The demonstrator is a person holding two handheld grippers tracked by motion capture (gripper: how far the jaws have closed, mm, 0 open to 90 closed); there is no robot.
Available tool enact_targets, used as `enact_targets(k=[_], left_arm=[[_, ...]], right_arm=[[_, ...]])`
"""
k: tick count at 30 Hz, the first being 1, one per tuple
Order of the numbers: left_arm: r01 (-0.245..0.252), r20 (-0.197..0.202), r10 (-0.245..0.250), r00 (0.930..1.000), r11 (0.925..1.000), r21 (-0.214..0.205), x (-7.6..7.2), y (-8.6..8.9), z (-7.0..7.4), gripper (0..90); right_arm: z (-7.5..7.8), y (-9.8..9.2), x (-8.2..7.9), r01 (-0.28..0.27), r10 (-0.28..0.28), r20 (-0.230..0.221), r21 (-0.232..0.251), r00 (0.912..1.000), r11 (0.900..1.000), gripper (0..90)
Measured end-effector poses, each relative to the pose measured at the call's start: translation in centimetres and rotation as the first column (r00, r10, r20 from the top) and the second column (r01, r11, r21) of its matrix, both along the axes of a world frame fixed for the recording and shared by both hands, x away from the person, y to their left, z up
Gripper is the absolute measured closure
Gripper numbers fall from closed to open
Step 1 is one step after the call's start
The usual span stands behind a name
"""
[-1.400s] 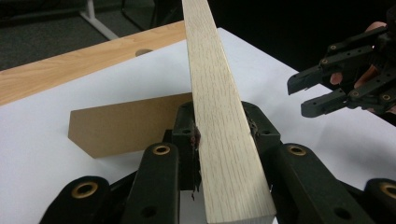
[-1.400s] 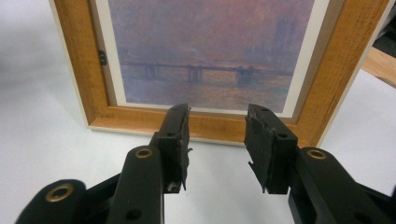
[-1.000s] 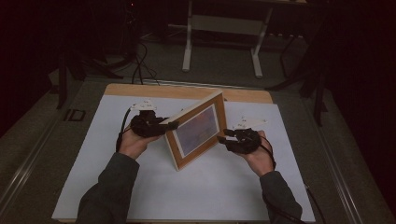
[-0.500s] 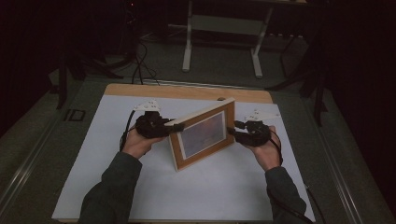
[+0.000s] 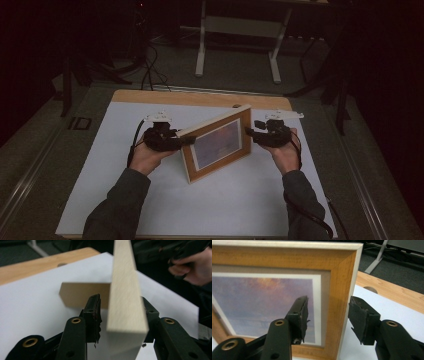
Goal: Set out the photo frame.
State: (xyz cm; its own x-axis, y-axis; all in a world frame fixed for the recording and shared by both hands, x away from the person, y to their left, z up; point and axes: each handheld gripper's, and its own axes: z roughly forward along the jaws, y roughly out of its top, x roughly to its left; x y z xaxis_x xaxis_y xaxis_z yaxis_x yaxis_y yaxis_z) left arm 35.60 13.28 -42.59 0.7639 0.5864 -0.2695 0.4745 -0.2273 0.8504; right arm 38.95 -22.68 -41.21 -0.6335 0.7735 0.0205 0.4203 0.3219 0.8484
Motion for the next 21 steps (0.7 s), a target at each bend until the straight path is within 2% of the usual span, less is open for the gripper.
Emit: enact_targets(k=[2, 5, 12, 21], left_arm=[[-0.016, 0.001, 0.016, 0.9999, 0.9999, -0.003, -0.5, 0.3, -0.2, 60.7], [-0.03, 0.014, 0.03, 0.9995, 0.9994, 0.015, -0.9, 0.5, -0.3, 61.7], [-0.045, 0.038, 0.044, 0.9983, 0.9987, 0.025, -1.5, 0.1, -0.2, 70.2], [-0.021, 0.017, 0.021, 0.9996, 0.9998, -0.001, -1.2, 0.4, -0.3, 71.5]], right_arm=[[0.2, 0.0, 0.4, 0.005, -0.005, 0.004, 0.008, 1.0, 1.0, 46.4], [0.5, 0.0, 1.0, 0.004, -0.004, 0.003, 0.029, 1.0, 0.9996, 43.3], [1.0, 0.1, 2.2, -0.026, 0.025, 0.017, 0.018, 0.9995, 0.9995, 33.6], [0.7, 0.5, 3.1, -0.061, 0.061, 0.01, 0.004, 0.9981, 0.9981, 29.7]])
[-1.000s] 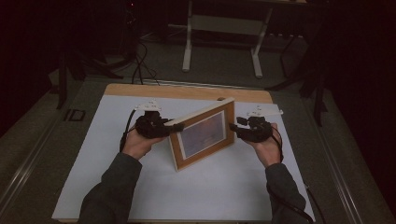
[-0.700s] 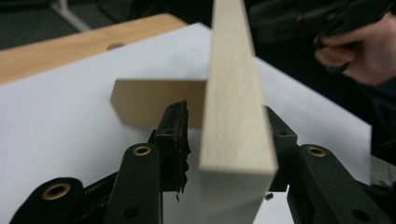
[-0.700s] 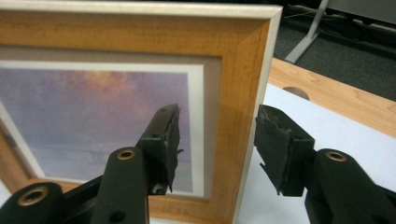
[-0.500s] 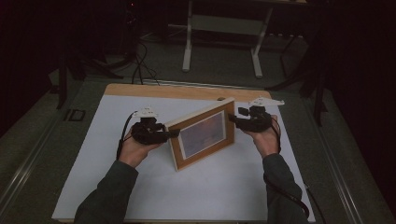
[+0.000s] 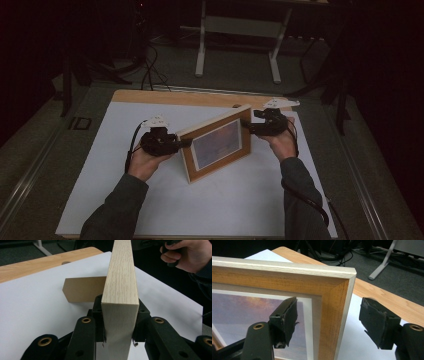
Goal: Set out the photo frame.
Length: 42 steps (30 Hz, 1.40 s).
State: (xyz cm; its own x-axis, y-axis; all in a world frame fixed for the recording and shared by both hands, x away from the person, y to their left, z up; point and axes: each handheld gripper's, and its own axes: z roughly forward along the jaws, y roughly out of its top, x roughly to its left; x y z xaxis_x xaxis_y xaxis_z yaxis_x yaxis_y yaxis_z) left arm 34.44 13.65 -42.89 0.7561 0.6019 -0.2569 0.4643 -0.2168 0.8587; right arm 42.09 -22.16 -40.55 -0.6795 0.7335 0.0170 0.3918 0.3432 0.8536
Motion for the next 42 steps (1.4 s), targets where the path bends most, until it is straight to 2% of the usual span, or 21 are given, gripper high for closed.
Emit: enact_targets(k=[10, 13, 18, 22, 28, 32, 34, 38, 42], left_arm=[[0.02, -0.013, -0.02, 0.9997, 0.9998, -0.003, 0.8, 0.3, 0.1, 72.0], [0.027, -0.012, -0.027, 0.9996, 0.9996, -0.006, 0.9, 0.4, 0.0, 72.0], [0.037, -0.007, -0.037, 0.9993, 0.9993, -0.005, 1.4, 0.6, 0.0, 71.9], [0.037, -0.008, -0.037, 0.9993, 0.9992, 0.016, 2.0, 0.6, 0.2, 71.7], [0.047, 0.004, -0.047, 0.9989, 0.9988, 0.017, 2.2, 0.7, 0.1, 71.6], [0.029, 0.013, -0.03, 0.9995, 0.9989, 0.037, 2.4, 0.6, 0.2, 71.3], [0.016, 0.014, -0.017, 0.9998, 0.999, 0.043, 2.4, 0.5, 0.3, 71.2], [-0.007, 0.021, 0.006, 0.9998, 0.9991, 0.043, 2.5, 0.4, 0.3, 71.4], [-0.01, 0.026, 0.009, 0.9996, 0.9991, 0.042, 2.6, 0.2, 0.2, 71.3]], right_arm=[[-0.4, 0.4, 1.1, -0.055, 0.055, -0.001, -0.007, 0.9985, 0.9984, 26.5], [-0.4, 0.6, 1.5, -0.069, 0.069, 0.007, 0.003, 0.9976, 0.9976, 26.5], [-0.6, 0.9, 2.1, -0.11, 0.11, -0.011, 0.016, 0.9939, 0.9938, 25.2], [-0.9, 1.4, 2.4, -0.124, 0.124, -0.022, -0.01, 0.9921, 0.9922, 22.7], [-1.2, 1.2, 2.9, -0.153, 0.152, -0.053, -0.009, 0.9869, 0.9882, 24.9], [-1.3, 1.1, 3.1, -0.158, 0.157, -0.056, -0.001, 0.9859, 0.9875, 27.1], [-1.2, 0.7, 3.0, -0.153, 0.153, -0.056, 0.012, 0.9866, 0.9882, 31.0], [-1.3, -0.3, 2.9, -0.145, 0.149, -0.063, 0.068, 0.9868, 0.9871, 37.5], [-1.3, -0.8, 2.6, -0.138, 0.143, -0.064, 0.079, 0.9877, 0.9873, 41.2]])
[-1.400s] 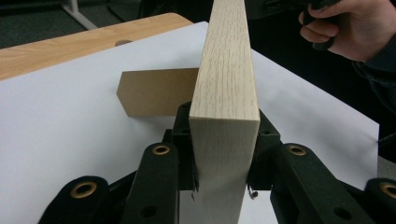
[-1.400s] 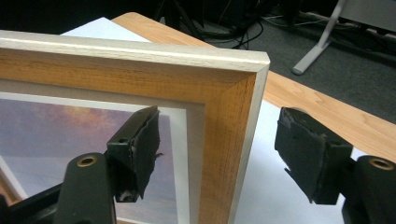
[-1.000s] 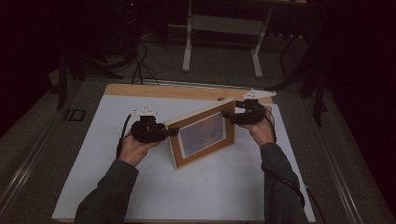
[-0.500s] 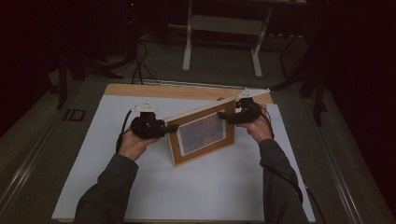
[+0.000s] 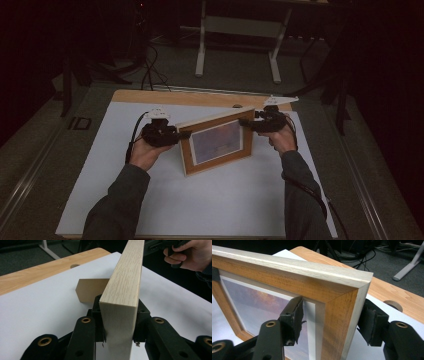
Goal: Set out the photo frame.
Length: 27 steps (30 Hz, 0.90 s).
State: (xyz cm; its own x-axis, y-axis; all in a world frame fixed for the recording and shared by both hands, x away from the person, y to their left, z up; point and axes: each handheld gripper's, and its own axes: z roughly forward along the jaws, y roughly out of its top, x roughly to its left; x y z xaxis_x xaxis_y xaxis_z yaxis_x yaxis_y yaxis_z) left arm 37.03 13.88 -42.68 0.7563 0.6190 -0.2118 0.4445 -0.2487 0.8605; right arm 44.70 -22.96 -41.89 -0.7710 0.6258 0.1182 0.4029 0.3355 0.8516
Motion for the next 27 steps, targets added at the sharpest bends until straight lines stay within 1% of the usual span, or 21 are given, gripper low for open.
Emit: enact_targets(k=[3, 9, 12, 15, 23, 27], left_arm=[[-0.001, 0.0, 0.001, 1.0, 1.0, -0.002, 0.1, 0.0, -0.1, 70.9], [-0.01, 0.003, 0.01, 0.9999, 0.9999, -0.005, 0.2, -0.2, -0.1, 69.3], [-0.017, -0.003, 0.017, 0.9998, 0.9998, -0.005, 0.4, -0.1, -0.1, 68.5], [-0.025, 0.0, 0.025, 0.9997, 0.9997, -0.003, 0.6, 0.0, -0.1, 67.3], [-0.042, 0.026, 0.042, 0.9988, 0.9991, -0.001, 0.9, 0.2, -0.1, 65.4], [-0.05, 0.032, 0.05, 0.9982, 0.9987, 0.008, 1.2, 0.2, 0.1, 64.4]], right_arm=[[-0.1, -0.3, -0.3, 0.007, -0.007, 0.003, 0.008, 1.0, 0.9999, 43.1], [-0.1, -0.8, -0.5, 0.012, -0.011, -0.008, 0.019, 0.9999, 0.9997, 46.9], [0.0, -0.8, -0.5, 0.013, -0.013, -0.011, 0.011, 0.9999, 0.9999, 48.1], [0.2, -0.7, -0.6, 0.013, -0.013, -0.009, 0.006, 0.9999, 0.9999, 49.9], [0.6, -0.5, -0.7, 0.028, -0.028, 0.003, -0.002, 0.9996, 0.9996, 51.7], [0.9, -0.3, -0.7, 0.037, -0.037, 0.012, -0.009, 0.9992, 0.9993, 51.6]])
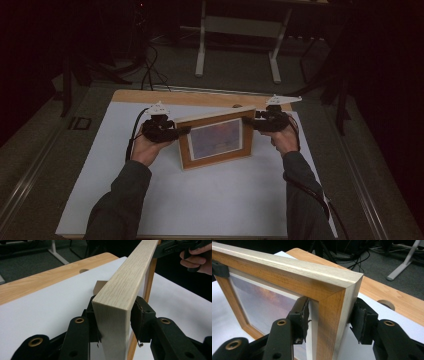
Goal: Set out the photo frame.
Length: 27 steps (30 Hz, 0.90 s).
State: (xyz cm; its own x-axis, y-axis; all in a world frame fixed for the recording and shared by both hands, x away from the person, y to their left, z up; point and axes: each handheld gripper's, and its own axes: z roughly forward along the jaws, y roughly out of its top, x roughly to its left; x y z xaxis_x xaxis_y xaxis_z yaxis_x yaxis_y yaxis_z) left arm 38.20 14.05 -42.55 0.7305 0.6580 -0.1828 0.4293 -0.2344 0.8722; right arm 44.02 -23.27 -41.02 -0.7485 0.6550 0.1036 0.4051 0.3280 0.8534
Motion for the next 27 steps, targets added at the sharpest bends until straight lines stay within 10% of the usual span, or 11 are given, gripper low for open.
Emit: enact_targets(k=[27], left_arm=[[-0.059, 0.049, 0.057, 0.9972, 0.998, 0.025, 0.6, -1.0, -0.1, 55.8]], right_arm=[[-0.3, -1.0, -1.3, 0.06, -0.06, 0.011, -0.015, 0.9981, 0.9981, 61.0]])
